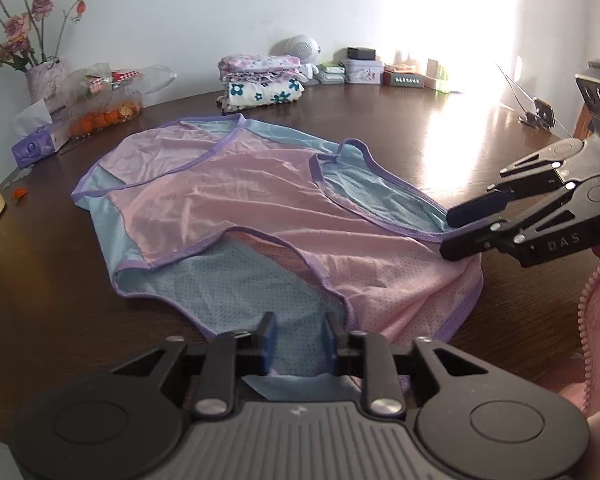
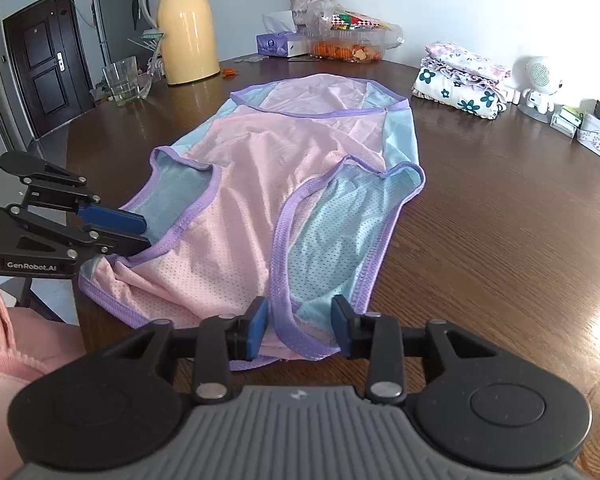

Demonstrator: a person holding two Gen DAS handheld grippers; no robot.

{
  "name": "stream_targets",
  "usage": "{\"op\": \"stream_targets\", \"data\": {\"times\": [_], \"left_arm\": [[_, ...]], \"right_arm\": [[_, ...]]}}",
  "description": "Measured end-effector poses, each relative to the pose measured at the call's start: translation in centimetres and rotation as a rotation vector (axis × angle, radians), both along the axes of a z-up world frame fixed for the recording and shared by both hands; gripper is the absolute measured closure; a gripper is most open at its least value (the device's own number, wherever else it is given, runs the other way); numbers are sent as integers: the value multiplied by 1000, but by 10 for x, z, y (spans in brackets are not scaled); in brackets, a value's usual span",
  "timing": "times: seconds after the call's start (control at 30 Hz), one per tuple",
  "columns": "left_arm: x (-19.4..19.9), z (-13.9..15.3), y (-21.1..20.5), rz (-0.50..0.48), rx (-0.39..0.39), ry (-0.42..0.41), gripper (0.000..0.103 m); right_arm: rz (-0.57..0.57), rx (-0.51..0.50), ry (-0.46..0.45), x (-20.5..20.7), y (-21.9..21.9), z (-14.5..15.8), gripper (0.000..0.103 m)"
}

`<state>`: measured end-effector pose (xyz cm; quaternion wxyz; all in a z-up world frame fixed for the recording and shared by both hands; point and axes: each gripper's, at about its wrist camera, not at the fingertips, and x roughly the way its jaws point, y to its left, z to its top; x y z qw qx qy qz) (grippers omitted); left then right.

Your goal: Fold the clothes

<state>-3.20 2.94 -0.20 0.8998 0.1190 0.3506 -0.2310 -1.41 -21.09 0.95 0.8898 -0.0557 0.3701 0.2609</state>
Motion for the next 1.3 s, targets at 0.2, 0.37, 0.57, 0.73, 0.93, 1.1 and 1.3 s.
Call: {"op": "stream_targets", "data": {"times": [0.2, 0.37, 0.57, 0.73, 0.93, 1.1, 1.3], "left_arm": [[0, 18, 26, 118, -129, -72, 9], [1, 20, 38, 191, -158, -71, 7], [3, 17, 48, 240, -161, -49, 7], [4, 14, 54, 264, -163, -36, 7], [4, 12, 55, 269, -164, -28, 7], [4, 11, 56, 272, -166, -22, 7], [6, 12, 62, 281, -168, -18, 7]], "right_arm": [[-99, 137, -99, -9, -13, 22, 8], [-99, 172, -110, -10, -8, 24, 0], [-110, 169, -81, -4, -3, 18, 0], [-110, 165, -73, -3, 1, 15, 0], [-110, 160, -65, -4, 4, 14, 0], [-108, 151, -63, -4, 6, 14, 0], [-106, 138, -60, -5, 10, 13, 0]]}}
